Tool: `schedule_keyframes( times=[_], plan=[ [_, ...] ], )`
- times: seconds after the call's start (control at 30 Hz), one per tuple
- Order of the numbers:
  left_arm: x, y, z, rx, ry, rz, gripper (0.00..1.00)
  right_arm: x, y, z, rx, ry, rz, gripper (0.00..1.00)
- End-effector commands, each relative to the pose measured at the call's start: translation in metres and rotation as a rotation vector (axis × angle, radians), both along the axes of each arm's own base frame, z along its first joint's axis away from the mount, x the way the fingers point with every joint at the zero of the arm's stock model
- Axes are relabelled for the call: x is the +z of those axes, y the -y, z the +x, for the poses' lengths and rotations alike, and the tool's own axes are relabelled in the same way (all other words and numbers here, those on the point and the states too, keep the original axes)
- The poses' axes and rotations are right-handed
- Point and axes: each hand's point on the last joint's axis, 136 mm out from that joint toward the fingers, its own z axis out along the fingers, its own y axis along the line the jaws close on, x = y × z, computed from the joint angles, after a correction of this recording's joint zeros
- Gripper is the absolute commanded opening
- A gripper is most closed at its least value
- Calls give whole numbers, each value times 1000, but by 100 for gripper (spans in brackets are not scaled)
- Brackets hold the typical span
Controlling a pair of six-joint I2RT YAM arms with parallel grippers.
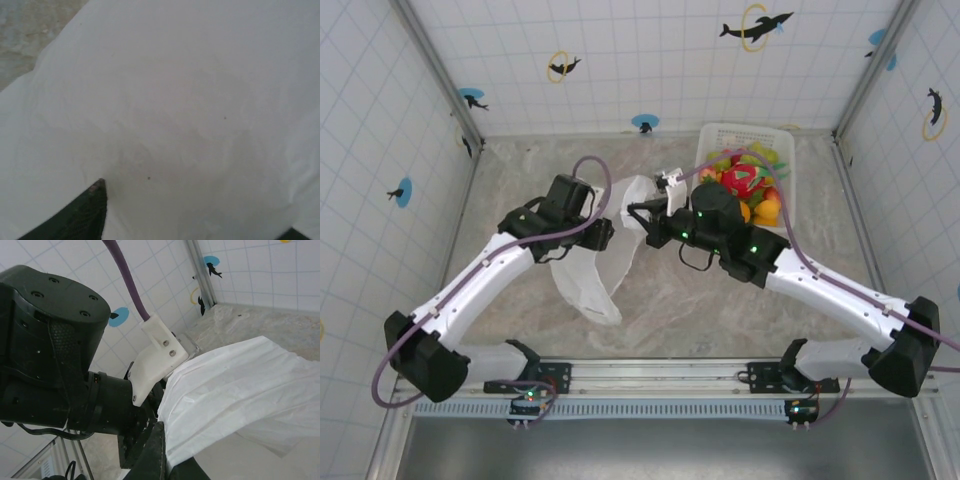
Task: Place the fake fruits into the plastic bag and tie a complex knot
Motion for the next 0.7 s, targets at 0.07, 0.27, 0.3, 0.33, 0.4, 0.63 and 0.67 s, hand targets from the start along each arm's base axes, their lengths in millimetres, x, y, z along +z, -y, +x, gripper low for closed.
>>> schedule_keyframes(
  times=[0.07, 0.27, 0.3, 0.33, 0.4, 0.63, 0.67],
  plan=[
    [30, -8, 27, 72, 157, 32, 27, 26, 12, 0, 5, -3, 111, 0],
    [59, -15, 16, 17, 171, 70, 0, 10, 47, 19, -13, -38, 39, 0],
    [65, -14, 10, -10, 168, 62, 0, 5, 54, 24, -15, -53, 19, 0],
    [68, -13, 2, -46, 157, 50, 0, 1, 61, 29, -2, -65, 3, 0],
    [74, -6, -13, -127, 136, 22, 0, -8, 72, 37, 13, -96, -33, 0],
    [90, 16, -51, -387, 71, -53, 0, -14, 93, 65, 12, -60, -82, 0],
    [91, 20, -55, -419, 58, -68, 0, -15, 95, 71, -7, -46, -89, 0]
  ],
)
